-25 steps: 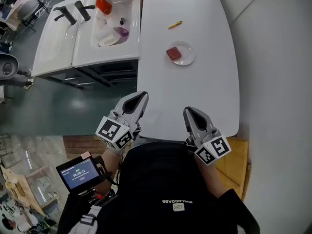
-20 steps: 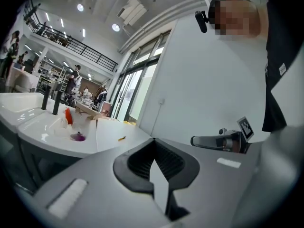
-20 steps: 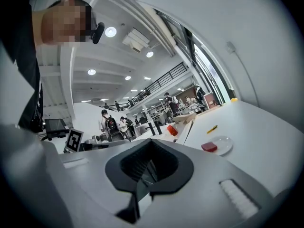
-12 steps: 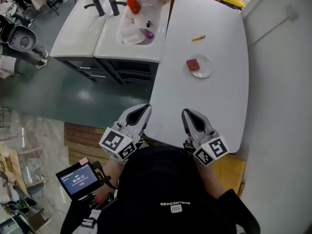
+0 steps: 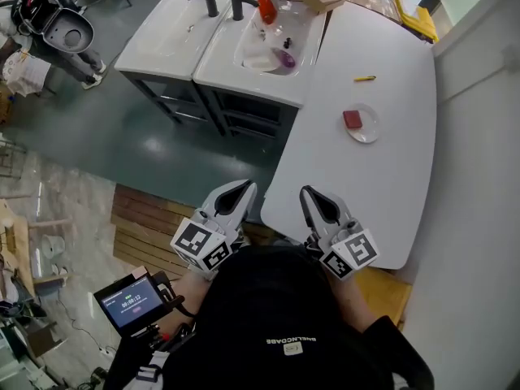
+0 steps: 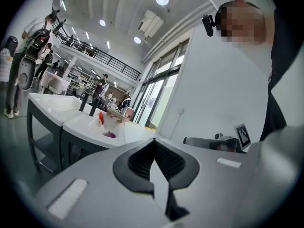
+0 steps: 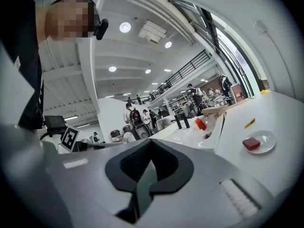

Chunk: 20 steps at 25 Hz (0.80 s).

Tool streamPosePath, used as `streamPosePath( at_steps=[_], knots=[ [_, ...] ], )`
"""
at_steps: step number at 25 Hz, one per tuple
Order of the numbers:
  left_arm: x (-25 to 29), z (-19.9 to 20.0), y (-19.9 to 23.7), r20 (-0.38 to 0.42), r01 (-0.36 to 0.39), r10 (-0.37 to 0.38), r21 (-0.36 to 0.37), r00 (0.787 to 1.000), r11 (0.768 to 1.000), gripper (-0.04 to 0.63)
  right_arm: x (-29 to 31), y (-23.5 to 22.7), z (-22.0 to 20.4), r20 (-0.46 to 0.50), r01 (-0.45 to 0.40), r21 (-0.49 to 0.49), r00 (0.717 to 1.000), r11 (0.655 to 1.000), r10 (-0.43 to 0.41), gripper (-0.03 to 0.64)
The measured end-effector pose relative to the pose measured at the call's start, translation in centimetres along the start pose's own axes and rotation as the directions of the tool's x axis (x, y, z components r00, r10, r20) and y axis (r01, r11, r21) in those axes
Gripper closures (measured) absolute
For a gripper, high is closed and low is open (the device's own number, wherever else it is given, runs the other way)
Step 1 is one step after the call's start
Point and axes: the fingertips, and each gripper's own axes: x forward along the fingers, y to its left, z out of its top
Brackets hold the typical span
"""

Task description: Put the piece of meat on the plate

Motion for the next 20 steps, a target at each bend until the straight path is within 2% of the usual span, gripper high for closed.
streamPosePath(
  at_steps=[4, 10, 16, 20],
  knots=[
    [-1.0, -0.8, 1.5, 0.005, -0.024, 0.024, -0.001, 1.0, 1.0, 0.575, 1.6, 0.4, -1.3, -0.012, -0.035, -0.011, 0.999, 0.999, 0.035, 0.612],
    [-5.9, 2.3, 1.9, 0.051, -0.031, 0.031, -0.011, 0.998, 0.999, 0.575, 2.7, 5.9, -0.1, -0.031, -0.053, -0.042, 0.998, 0.998, 0.051, 0.612],
    [-6.9, 2.9, 3.2, 0.093, -0.06, 0.06, 0.003, 0.994, 0.998, 0.575, 3.6, 7.0, -0.4, -0.024, -0.046, -0.068, 0.999, 0.997, 0.044, 0.614],
    [-7.2, 3.3, 3.7, 0.094, -0.062, 0.06, 0.012, 0.994, 0.998, 0.576, 3.7, 7.2, -0.7, -0.025, -0.032, -0.068, 0.999, 0.997, 0.03, 0.612]
  ],
)
